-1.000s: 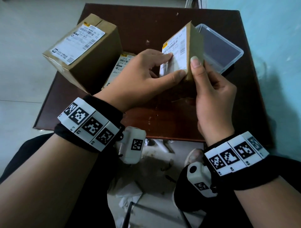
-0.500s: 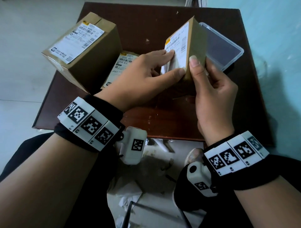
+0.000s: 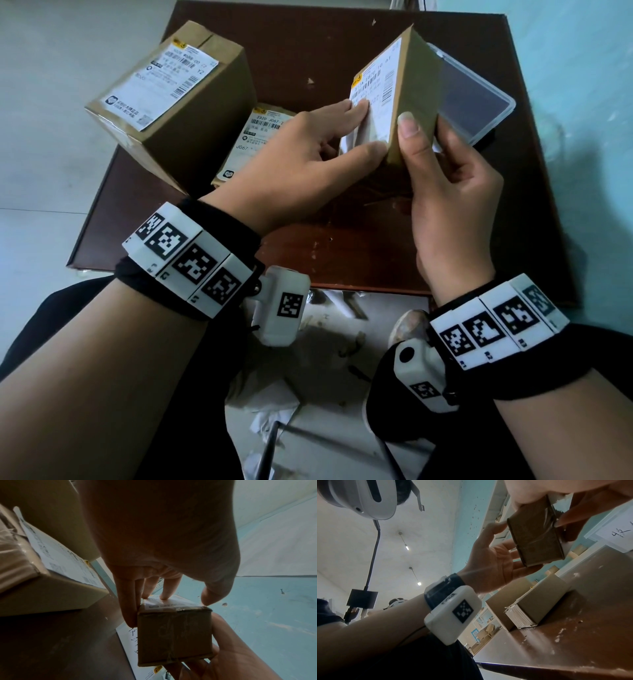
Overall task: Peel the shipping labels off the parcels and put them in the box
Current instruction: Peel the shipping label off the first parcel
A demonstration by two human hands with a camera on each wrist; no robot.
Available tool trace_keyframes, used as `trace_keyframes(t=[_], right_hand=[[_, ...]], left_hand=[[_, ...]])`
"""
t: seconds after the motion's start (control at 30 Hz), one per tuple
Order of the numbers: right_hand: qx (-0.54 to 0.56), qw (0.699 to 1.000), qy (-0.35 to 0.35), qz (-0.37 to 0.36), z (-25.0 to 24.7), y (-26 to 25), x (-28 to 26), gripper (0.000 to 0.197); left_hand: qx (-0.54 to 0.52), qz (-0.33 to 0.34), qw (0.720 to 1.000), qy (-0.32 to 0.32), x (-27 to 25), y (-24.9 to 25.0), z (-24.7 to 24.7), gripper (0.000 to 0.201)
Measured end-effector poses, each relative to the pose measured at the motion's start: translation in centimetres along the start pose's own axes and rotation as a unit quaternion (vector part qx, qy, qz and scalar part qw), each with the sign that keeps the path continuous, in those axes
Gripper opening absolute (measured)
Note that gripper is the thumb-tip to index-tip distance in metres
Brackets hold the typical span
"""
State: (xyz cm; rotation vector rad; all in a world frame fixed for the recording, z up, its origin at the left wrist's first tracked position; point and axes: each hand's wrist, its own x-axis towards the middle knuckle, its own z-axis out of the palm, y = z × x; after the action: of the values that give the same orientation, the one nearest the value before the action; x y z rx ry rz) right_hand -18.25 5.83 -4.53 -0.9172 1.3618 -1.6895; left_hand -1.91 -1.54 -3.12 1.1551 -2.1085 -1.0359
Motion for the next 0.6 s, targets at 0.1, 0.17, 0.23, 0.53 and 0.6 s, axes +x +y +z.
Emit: trace_keyframes(t=[0.1, 0.17, 0.23, 0.53, 0.6], right_hand=[[-0.008, 1.0, 0.002, -0.001, -0.02, -0.03, 0.01, 0.038], [-0.007, 1.0, 0.003, 0.002, -0.03, -0.06, -0.03, 0.037], [-0.007, 1.0, 0.001, 0.004, -0.04, -0.03, -0.09, 0.037], [-0.009, 1.0, 0.001, -0.003, -0.05, 0.22, 0.11, 0.037], [-0.011, 1.0, 0.0, -0.003, -0.09, 0.37, 0.12, 0.036]], left_hand=[[0.001, -0.005, 1.0, 0.004, -0.21, 0.33, -0.04, 0.078], [0.002, -0.007, 1.0, 0.006, -0.32, 0.61, -0.08, 0.075], [-0.001, 0.0, 1.0, 0.006, -0.42, 0.68, -0.01, 0.07], [0.003, 0.012, 1.0, 0.009, -0.64, 0.8, 0.05, 0.06], [0.011, 0.013, 1.0, 0.012, -0.71, 0.76, 0.0, 0.059]])
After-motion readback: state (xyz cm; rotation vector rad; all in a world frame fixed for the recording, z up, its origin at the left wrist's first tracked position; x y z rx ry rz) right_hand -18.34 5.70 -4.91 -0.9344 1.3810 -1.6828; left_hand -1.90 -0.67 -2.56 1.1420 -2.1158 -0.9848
